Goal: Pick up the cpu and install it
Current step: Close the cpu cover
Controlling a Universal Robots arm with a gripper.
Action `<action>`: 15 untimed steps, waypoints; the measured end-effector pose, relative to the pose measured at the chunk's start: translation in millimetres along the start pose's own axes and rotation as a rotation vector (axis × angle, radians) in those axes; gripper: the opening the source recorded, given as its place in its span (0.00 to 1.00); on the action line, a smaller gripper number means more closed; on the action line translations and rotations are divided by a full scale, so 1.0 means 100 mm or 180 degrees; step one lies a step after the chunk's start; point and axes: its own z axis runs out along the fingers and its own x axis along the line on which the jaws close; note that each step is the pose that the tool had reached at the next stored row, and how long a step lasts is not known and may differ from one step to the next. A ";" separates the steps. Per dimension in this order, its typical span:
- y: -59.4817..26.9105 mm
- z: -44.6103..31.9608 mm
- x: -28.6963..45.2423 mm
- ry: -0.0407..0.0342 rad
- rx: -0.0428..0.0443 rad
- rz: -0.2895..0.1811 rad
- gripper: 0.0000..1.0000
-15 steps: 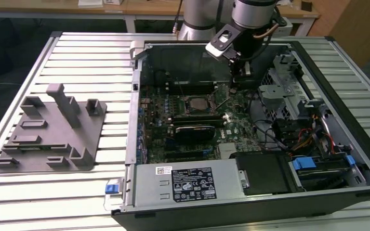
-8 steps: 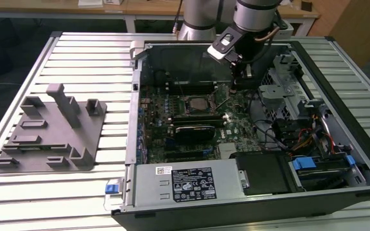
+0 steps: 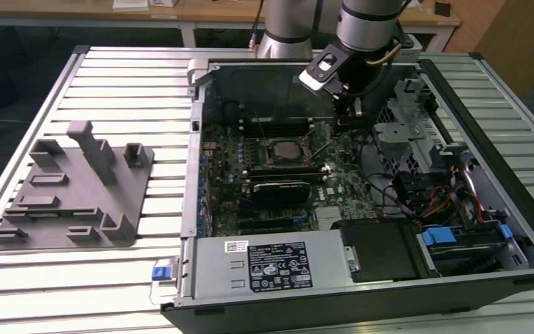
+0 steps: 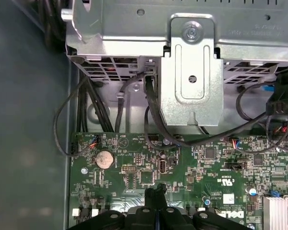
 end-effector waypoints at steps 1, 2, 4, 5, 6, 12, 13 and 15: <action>0.000 0.010 0.000 0.0000 0.0000 0.0007 0.11; -0.001 0.018 0.000 0.0000 0.0000 0.0013 0.11; -0.001 0.031 0.001 -0.0001 0.0000 0.0021 0.11; -0.001 0.034 0.001 -0.0001 0.0000 0.0023 0.11; -0.002 0.035 0.000 -0.0001 0.0001 0.0023 0.11; -0.008 0.039 0.001 0.0000 0.0000 0.0023 0.11; -0.020 0.039 0.001 0.0001 0.0000 0.0023 0.11; -0.054 0.037 0.002 0.0002 0.0000 0.0025 0.11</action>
